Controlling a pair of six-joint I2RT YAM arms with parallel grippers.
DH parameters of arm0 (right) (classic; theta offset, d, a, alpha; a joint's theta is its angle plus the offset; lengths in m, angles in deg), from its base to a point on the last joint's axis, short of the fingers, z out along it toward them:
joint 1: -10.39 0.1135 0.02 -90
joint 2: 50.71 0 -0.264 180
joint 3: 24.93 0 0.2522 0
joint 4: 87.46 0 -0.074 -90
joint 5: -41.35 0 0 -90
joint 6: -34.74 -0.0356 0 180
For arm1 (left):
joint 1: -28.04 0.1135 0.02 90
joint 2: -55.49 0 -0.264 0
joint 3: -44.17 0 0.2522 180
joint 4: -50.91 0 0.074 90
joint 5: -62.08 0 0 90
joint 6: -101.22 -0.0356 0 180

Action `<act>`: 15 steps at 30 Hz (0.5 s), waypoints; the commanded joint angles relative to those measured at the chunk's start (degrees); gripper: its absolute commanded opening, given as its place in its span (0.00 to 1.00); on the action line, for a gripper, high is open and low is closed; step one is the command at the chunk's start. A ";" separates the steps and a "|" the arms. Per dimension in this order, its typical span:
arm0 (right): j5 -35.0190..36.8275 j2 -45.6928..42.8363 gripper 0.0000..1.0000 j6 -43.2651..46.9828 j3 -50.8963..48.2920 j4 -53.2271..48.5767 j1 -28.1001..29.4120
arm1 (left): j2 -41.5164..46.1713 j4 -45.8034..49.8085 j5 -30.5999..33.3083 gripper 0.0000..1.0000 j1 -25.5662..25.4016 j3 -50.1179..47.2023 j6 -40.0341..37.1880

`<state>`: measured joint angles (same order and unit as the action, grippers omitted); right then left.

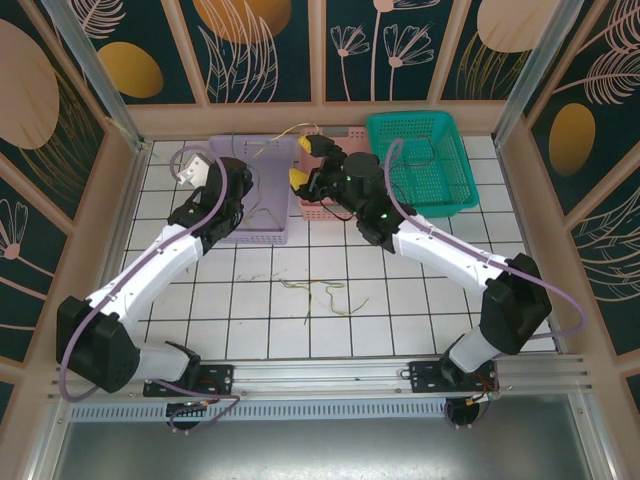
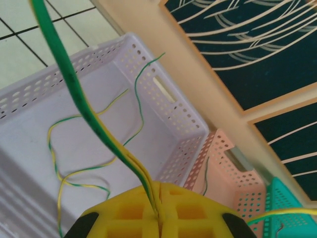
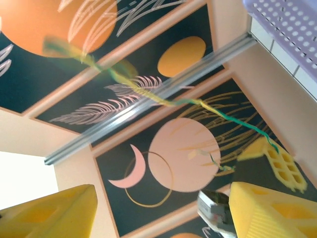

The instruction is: Untangle the cables

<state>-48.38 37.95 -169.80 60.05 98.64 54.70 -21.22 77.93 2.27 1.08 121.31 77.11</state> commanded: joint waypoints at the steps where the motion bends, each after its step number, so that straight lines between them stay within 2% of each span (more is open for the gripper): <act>1: 8.91 -3.19 0.72 -13.89 3.15 -1.95 -0.25 | 3.14 -9.35 4.24 0.00 -1.36 -2.26 -0.36; 3: 10.85 -2.71 0.71 -14.95 2.80 -0.69 -1.18 | 4.05 -11.01 5.40 0.00 -2.68 -3.52 -1.41; 10: 10.03 0.13 0.69 -17.82 3.80 2.60 -5.05 | 6.88 -13.60 7.15 0.00 -5.57 -9.72 -2.69; 15: 9.80 0.55 0.57 -18.39 3.42 4.24 -7.01 | 9.14 -14.11 7.35 0.00 -5.66 -12.59 -2.91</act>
<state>-39.61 37.65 -169.80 61.54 99.47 48.50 -13.99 66.19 7.36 -4.34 109.86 75.77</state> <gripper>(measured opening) 0.583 0.075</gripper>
